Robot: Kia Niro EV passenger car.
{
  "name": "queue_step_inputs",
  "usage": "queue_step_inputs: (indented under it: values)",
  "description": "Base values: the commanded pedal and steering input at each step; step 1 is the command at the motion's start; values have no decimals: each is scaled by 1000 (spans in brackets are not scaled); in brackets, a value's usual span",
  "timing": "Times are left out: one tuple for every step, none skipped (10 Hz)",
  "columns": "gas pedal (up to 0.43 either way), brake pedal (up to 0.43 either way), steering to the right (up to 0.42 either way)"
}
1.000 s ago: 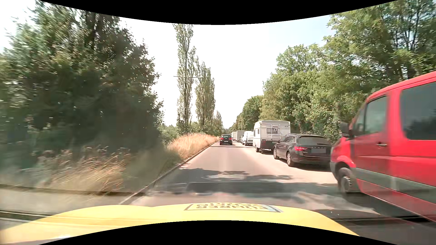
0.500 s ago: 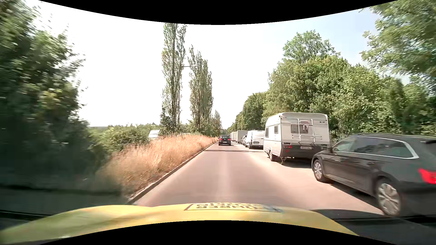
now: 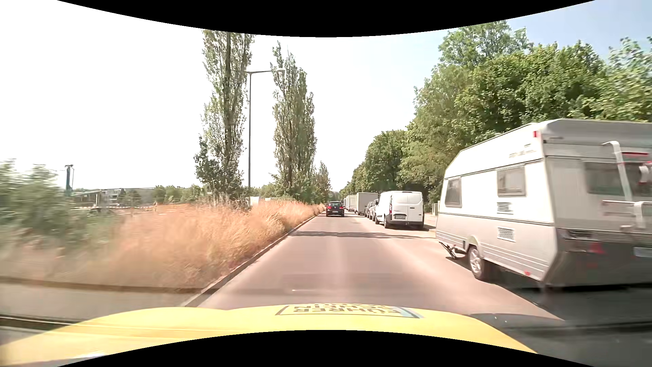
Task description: Follow the waypoints while adhering to traffic rules and regulations
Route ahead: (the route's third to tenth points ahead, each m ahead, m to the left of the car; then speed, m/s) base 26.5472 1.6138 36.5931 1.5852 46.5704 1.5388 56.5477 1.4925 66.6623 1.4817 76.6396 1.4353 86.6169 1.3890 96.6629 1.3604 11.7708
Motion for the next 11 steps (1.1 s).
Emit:
queue_step_inputs:
  values:
    - [87,0,0]
    - [87,0,0]
    - [87,0,0]
    - [87,0,0]
    - [87,0,-1]
    - [87,0,-2]
    - [87,0,-3]
    - [87,0,-3]
    - [79,0,-3]
    - [79,0,-2]
    - [79,0,-1]
